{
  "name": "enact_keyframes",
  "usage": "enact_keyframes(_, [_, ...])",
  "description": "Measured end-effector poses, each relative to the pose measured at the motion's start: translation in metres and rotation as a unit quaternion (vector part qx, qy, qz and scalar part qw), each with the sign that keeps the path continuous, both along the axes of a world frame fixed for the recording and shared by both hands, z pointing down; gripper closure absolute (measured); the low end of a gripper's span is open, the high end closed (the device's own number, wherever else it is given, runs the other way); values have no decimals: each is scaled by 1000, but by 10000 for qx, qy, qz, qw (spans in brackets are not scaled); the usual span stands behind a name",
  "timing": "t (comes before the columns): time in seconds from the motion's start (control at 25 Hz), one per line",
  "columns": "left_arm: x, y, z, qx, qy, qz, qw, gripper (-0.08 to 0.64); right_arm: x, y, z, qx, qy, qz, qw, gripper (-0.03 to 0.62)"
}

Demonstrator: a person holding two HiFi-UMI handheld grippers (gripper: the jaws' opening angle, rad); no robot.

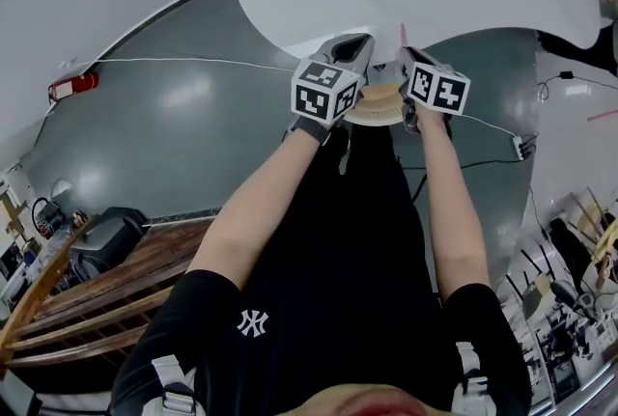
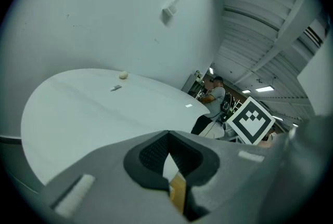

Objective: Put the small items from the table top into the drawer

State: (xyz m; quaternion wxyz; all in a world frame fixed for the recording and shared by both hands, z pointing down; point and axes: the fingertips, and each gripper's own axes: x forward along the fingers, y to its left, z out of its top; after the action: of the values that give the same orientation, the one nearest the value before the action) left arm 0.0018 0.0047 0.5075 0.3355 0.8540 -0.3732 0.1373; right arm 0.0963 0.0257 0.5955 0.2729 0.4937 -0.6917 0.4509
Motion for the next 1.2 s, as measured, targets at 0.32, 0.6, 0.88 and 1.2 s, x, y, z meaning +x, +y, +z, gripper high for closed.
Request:
enact_keyframes(0.32, [4,34,1,35,-62,227,9997,560,6,46,5,-38,-201,696,9974,523])
enact_keyframes(0.6, [9,52,12,12,-148,365,9992,560,6,81,31,-349,-436,1163,9916,523])
enact_keyframes(0.88, [10,62,19,-43,-256,484,9985,560,3,96,50,-627,-923,1665,9797,523])
enact_keyframes(1.2, [16,63,31,-107,-337,601,9976,560,2,92,71,-701,-1203,1905,9718,522])
